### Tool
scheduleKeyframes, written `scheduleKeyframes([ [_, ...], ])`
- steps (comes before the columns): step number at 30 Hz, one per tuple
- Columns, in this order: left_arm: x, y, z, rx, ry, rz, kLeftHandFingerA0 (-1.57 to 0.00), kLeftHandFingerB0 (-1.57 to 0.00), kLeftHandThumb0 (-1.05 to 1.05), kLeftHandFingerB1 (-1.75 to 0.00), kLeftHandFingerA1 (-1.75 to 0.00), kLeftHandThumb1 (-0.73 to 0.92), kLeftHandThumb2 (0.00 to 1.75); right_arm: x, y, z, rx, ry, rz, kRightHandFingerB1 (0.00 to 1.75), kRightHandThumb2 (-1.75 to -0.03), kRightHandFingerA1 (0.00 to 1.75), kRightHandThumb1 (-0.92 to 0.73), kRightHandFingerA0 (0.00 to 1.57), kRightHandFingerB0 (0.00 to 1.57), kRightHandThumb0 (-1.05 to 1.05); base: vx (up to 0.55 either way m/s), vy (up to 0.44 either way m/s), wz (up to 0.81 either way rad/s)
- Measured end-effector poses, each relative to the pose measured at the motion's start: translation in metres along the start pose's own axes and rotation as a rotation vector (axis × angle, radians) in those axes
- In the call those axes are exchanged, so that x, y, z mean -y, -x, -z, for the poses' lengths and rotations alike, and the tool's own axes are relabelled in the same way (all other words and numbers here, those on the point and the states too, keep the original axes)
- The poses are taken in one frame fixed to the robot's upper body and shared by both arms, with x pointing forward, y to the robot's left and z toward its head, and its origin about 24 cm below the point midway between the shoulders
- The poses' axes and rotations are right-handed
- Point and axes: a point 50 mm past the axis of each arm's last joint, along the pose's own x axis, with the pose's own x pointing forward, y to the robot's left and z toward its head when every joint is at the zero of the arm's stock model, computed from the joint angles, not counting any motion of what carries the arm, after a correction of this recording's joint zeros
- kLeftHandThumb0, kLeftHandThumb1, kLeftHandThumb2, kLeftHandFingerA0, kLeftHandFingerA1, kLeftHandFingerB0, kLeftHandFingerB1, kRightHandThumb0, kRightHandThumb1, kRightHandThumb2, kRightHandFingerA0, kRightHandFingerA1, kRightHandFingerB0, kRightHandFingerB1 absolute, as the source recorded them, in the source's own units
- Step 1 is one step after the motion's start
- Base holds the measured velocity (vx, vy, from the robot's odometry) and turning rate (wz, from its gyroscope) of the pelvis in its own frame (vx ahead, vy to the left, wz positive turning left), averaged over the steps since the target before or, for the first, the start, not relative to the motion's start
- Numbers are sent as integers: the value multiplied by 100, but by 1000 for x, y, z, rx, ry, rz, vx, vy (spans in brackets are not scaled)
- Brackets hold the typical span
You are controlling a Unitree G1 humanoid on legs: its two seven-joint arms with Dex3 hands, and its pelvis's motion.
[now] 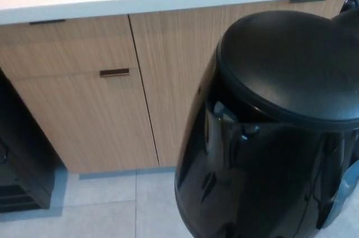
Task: Pick up a kettle using the right hand on left side of the counter and then walk right towards the kettl base and turn on the kettle
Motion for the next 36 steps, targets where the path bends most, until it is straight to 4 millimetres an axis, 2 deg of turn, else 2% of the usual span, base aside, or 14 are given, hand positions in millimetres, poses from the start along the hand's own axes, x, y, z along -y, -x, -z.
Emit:
scheduleKeyframes([
  [2,0,1,3,-16,1,-2,-96,-92,16,-80,-81,63,93,-1,0,0,-2,0,-1,160,-140,175,-44,105,78,-18,-165,-13,20],
  [5,-5,0,2,-17,-16,-10,-98,-94,16,-80,-82,63,92,-1,-1,-3,15,3,-5,159,-140,175,-44,105,79,-17,-201,-103,21],
  [6,-6,0,2,-21,-19,-15,-96,-92,13,-82,-84,62,98,-2,-2,-3,17,2,-11,160,-139,175,-44,104,78,-17,-207,-61,17],
  [12,-7,1,3,-24,-24,-18,-96,-93,16,-82,-84,62,95,-1,-3,-3,15,-9,-14,162,-137,175,-44,103,76,-17,-131,-146,4],
  [13,-6,0,3,-22,-24,-17,-97,-92,13,-88,-91,54,105,0,-3,-3,16,-11,-11,165,-136,175,-46,103,73,-19,-87,-221,-6],
  [14,-6,0,2,-20,-23,-17,-96,-93,13,-83,-87,62,94,0,-3,-3,16,-14,-8,163,-136,175,-45,103,74,-17,-83,-236,8],
  [17,-4,-1,0,-8,-19,-15,-97,-93,14,-83,-86,61,93,4,-4,0,2,-31,7,163,-137,175,-45,103,75,-18,-75,-252,5],
  [21,3,1,5,-20,-12,0,-97,-92,14,-82,-86,62,94,10,-3,-5,29,-31,36,161,-139,175,-44,103,77,-18,-71,-233,-10],
  [27,3,0,3,-15,-12,-1,-93,-92,15,-81,-82,61,92,12,-3,-5,30,-40,48,164,-140,175,-43,100,74,-17,-48,-87,-1],
  [29,4,0,3,-15,-13,0,-94,-92,16,-81,-84,61,94,13,-4,-4,26,-41,51,165,-140,175,-43,101,74,-18,-63,-10,7],
  [30,4,0,3,-13,-14,0,-94,-91,19,-87,-90,55,104,13,-4,-4,23,-40,51,165,-141,175,-42,101,75,-18,0,0,0],
  [32,6,-1,2,-11,-11,4,-95,-92,19,-90,-93,52,110,13,-5,-3,17,-37,50,165,-142,175,-42,103,76,-17,58,136,15],
  [35,2,-2,-3,11,-17,-5,-93,-90,19,-89,-92,52,109,9,-7,-6,28,-31,32,165,-140,175,-42,102,75,-17,45,61,10],
  [36,2,-2,-3,12,-18,-7,-96,-92,15,-83,-85,61,94,9,-8,-6,28,-31,29,163,-140,175,-42,103,77,-17,8,-62,10],
])
